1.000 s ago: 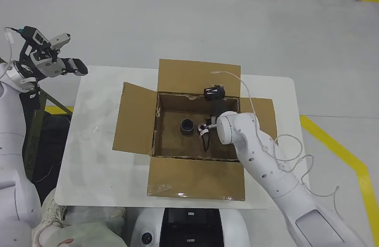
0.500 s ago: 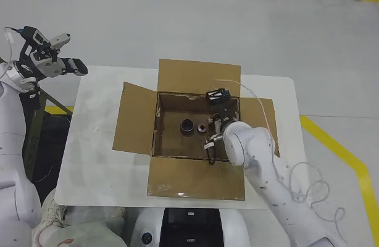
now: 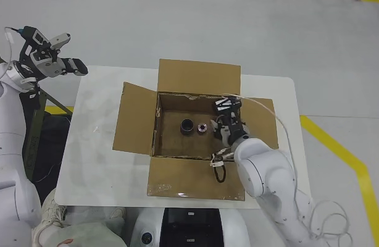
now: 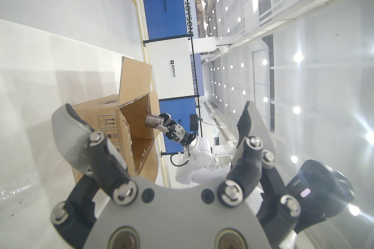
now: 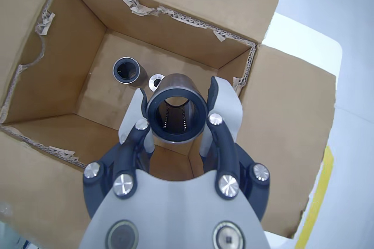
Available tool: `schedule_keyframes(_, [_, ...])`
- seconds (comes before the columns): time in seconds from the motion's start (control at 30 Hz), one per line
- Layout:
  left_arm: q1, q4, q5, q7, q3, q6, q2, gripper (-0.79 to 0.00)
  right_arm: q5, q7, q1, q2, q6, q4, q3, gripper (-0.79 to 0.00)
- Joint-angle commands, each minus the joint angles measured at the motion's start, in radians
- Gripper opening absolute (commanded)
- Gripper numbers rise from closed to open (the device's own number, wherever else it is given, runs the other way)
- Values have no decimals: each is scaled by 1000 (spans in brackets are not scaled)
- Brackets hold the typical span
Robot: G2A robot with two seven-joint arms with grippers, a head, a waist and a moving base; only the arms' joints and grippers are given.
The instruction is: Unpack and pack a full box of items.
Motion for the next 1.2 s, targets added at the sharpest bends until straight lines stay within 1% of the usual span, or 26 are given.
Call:
schedule_keyframes(0.0, [0, 0, 0, 0, 0, 0, 0, 0, 5, -4, -19, 4, -20, -32, 27, -785])
schedule_keyframes(0.1, [0, 0, 0, 0, 0, 0, 0, 0, -16, -22, -70, 9, -28, -99, 50, -785])
schedule_keyframes(0.27, [0, 0, 0, 0, 0, 0, 0, 0, -21, -62, -130, 13, -14, -155, 87, -785])
schedule_keyframes(0.5, [0, 0, 0, 0, 0, 0, 0, 0, 43, -96, -182, 17, 1, -200, 205, -785])
schedule_keyframes(0.63, [0, 0, 0, 0, 0, 0, 0, 0, 101, -129, -201, 20, 0, -200, 299, -785])
schedule_keyframes(0.77, [0, 0, 0, 0, 0, 0, 0, 0, 144, -134, -219, 24, -1, -200, 386, -785])
schedule_keyframes(0.93, [0, 0, 0, 0, 0, 0, 0, 0, 170, -131, -230, 28, -7, -178, 463, -785])
schedule_keyframes(1.17, [0, 0, 0, 0, 0, 0, 0, 0, 173, -130, -225, 35, -10, -109, 553, -785])
